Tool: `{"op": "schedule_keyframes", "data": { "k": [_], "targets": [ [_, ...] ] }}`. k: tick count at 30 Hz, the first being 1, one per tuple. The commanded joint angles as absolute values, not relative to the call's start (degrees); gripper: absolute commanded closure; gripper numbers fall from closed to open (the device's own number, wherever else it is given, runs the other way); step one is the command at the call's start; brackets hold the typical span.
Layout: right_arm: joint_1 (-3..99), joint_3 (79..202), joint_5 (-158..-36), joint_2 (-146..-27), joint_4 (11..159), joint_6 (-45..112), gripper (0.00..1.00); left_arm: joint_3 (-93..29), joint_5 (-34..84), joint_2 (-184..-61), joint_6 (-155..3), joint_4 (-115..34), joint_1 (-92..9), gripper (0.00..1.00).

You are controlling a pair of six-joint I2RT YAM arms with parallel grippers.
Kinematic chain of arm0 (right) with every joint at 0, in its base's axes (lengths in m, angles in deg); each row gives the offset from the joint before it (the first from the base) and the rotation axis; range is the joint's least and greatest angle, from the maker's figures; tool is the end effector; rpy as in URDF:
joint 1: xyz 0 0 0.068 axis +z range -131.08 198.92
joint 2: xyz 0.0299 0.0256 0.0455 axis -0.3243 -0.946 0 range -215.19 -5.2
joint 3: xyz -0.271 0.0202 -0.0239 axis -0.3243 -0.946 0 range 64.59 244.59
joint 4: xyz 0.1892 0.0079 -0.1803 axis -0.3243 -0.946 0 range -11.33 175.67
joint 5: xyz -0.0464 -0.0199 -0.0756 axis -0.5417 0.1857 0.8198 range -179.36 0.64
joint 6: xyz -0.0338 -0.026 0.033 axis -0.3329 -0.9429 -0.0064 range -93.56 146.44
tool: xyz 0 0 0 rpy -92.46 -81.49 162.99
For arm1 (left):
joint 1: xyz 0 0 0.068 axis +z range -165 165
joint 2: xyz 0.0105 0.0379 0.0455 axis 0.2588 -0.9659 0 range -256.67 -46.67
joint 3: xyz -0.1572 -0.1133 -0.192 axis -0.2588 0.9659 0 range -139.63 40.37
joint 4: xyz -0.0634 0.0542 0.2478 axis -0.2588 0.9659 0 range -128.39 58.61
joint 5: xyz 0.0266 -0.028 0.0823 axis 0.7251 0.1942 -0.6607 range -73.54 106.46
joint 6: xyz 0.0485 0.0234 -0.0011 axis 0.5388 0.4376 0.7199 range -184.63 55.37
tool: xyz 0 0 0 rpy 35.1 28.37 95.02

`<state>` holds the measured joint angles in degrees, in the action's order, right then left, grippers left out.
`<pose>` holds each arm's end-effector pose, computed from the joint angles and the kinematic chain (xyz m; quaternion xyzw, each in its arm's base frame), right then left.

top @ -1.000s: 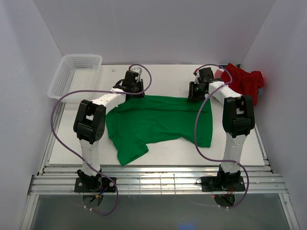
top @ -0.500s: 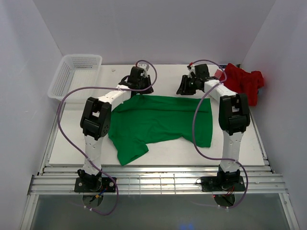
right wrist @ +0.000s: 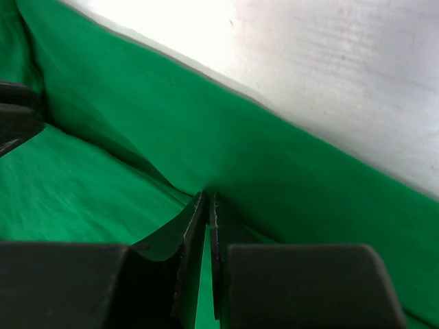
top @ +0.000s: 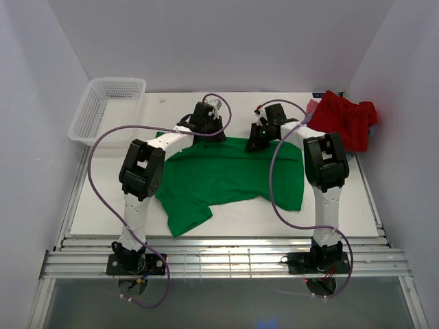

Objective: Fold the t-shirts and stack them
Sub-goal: Fold the tshirt

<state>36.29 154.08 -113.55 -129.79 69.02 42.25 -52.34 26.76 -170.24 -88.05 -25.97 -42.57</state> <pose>0.4449 0.1545 0.1555 -0.0811 0.9228 0.2812 0.2504 0.4282 -0.2308 0.1846 0.0687 0.9124 -0.2444 0.3209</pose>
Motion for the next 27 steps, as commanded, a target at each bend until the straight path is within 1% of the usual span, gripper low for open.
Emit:
{"op": "schedule_keyframes", "data": {
  "k": [1, 9, 17, 27],
  "targets": [
    [36.06, 153.01, -113.80, -128.68, 68.71, 41.21, 0.90, -52.62, 29.20, -170.42, -88.80, -26.62, -43.91, 0.73],
    [36.33, 150.81, -114.24, -126.49, 66.86, 40.41, 0.90, -50.96, 29.55, -170.95, -89.51, -26.53, -45.14, 0.75],
    [37.55, 145.46, -116.34, -122.71, 64.93, 39.53, 0.91, -48.49, 28.68, -170.24, -90.03, -26.62, -45.49, 0.78],
    [40.54, 139.83, -114.24, -115.86, 63.96, 38.66, 0.91, -48.31, 28.50, -171.03, -89.95, -26.53, -45.50, 0.79]
  ]
}}
